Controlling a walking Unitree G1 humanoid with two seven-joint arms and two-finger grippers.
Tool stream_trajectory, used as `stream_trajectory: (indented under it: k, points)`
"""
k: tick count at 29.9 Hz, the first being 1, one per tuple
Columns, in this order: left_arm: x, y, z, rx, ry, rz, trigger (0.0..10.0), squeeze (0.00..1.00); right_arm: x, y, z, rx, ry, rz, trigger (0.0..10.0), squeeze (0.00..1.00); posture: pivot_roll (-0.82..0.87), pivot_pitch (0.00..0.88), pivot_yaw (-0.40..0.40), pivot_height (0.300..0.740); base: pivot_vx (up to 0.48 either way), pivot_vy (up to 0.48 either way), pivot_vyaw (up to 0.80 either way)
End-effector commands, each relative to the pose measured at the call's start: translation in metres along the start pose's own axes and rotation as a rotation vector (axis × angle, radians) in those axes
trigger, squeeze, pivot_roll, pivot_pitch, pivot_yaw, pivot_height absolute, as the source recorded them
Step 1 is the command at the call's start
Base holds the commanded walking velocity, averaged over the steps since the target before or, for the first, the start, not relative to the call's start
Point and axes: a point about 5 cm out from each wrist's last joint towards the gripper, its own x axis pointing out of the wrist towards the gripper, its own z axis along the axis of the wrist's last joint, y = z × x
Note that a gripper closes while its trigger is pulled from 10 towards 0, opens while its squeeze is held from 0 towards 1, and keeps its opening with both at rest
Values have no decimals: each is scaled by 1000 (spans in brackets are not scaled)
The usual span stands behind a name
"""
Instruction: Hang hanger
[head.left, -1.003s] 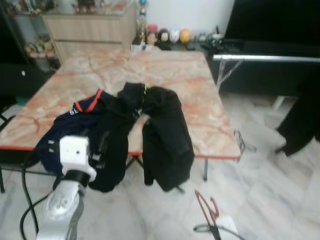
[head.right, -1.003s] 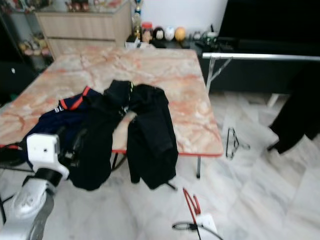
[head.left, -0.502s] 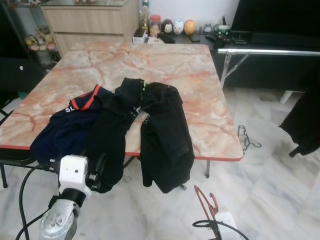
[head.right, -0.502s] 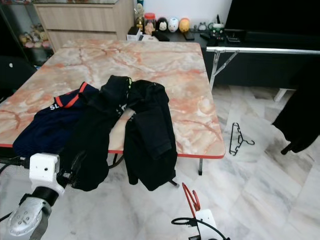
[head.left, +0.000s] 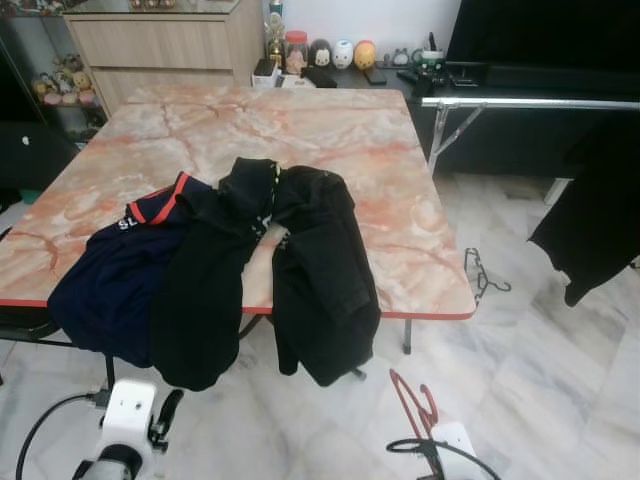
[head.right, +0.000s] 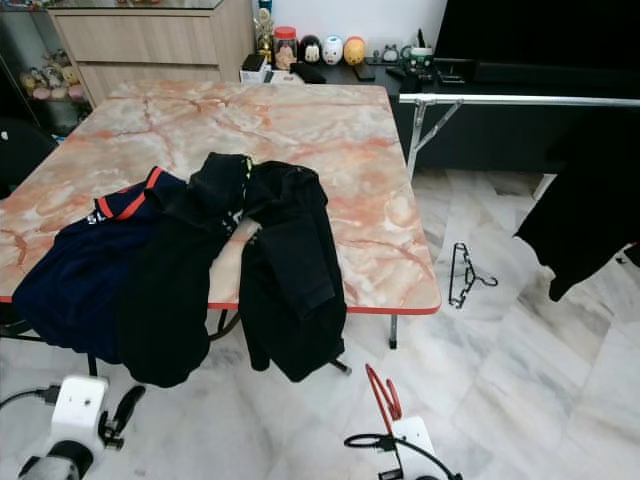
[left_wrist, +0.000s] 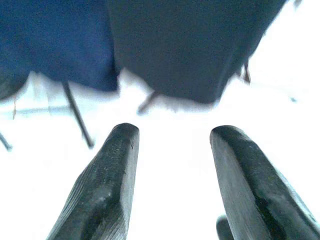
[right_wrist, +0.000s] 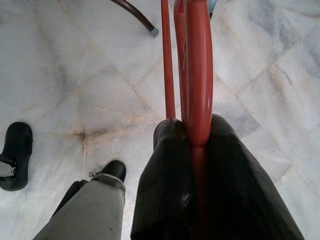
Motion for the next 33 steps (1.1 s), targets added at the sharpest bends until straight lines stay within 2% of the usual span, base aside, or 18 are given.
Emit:
stream_trajectory:
  k: [1,2,5,6,8,10,13,14,16,18,22,26,33]
  points:
    - [2,-1,-16,-30,74,-8,10000,0,1,0,5,3,-23,-5,10000,0,88,45,-32,740,0,0,0]
    - [2,-1,-16,-30,74,-8,10000,0,1,0,5,3,-23,-5,10000,0,88,45,-32,740,0,0,0]
    - [7,-6,-32,-80,172,-14,10000,0,1,0,5,4,-24,-6,10000,0,85,43,-32,740,0,0,0]
    - [7,-6,-32,-80,172,-14,10000,0,1,0,5,4,-24,-6,10000,0,85,43,-32,740,0,0,0]
    - [11,-13,-41,-141,216,-19,10000,0,1,0,5,1,-24,-6,10000,0,83,44,-34,740,0,0,0]
    - [13,-14,-43,-163,228,-11,10000,0,1,0,6,1,-25,-6,10000,0,85,44,-35,740,0,0,0]
    - [15,-19,-54,-213,298,9,10000,0,1,1,7,5,-29,-8,10000,0,82,42,-34,740,0,0,0]
    - [14,-22,-62,-209,355,11,10000,0,2,-2,8,44,-32,-25,10000,0,65,36,-28,740,0,0,0]
    - [14,-24,-64,-206,365,-7,10000,0,1,-6,7,126,-30,-59,10000,0,51,35,-22,740,0,0,0]
    - [14,-26,-64,-202,366,-15,10000,0,1,-12,7,162,-25,-85,10000,0,60,38,-25,740,0,0,0]
    - [14,-28,-65,-202,371,-14,10000,0,2,-13,7,90,-17,-76,10000,0,59,38,-28,740,0,0,0]
    - [12,-30,-70,-218,392,-6,10000,0,1,-15,5,126,-17,-91,10000,0,54,37,-26,740,0,0,0]
    - [3,-33,-84,-181,466,4,10000,0,1,-12,5,130,-27,-86,10000,0,44,31,-21,740,0,0,0]
